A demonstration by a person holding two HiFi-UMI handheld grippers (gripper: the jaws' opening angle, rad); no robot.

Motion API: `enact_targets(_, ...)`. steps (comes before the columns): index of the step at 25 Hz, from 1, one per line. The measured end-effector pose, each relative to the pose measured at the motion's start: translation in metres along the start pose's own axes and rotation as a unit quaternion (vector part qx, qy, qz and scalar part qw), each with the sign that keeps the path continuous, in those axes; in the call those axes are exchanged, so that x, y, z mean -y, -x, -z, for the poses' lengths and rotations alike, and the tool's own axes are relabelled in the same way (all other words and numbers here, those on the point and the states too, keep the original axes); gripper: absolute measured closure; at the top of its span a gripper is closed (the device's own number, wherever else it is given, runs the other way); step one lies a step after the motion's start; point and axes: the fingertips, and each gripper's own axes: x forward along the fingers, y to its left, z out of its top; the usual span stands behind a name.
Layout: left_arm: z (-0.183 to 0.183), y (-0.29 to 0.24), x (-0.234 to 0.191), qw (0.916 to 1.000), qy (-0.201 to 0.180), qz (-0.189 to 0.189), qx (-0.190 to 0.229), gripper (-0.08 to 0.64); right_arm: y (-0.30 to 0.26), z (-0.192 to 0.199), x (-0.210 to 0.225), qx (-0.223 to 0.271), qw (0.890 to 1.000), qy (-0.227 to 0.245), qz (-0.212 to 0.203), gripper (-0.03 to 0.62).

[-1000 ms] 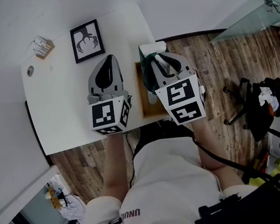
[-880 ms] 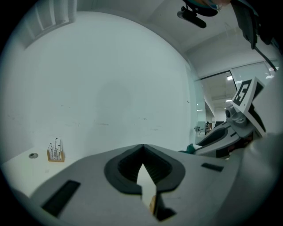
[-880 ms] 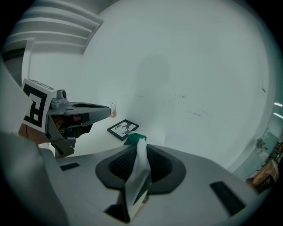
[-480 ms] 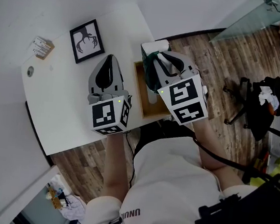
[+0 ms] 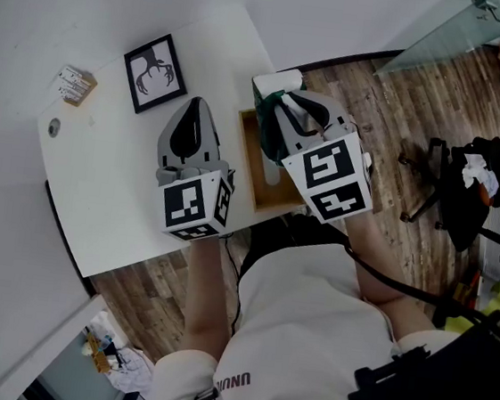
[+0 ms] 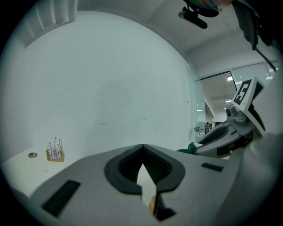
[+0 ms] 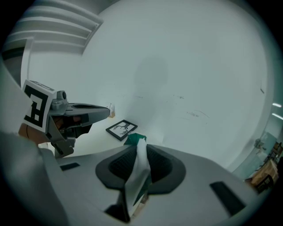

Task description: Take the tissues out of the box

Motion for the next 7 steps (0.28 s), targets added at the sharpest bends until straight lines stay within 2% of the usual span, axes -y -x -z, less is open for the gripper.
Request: enact_targets(7, 0.0011, -0.0002, -0.0024, 1.0, 0.001, -0.001, 0.0, 0.548, -0.0022, -0.0016, -0.0022, 0.001, 1.0, 0.003, -0.002, 0.509)
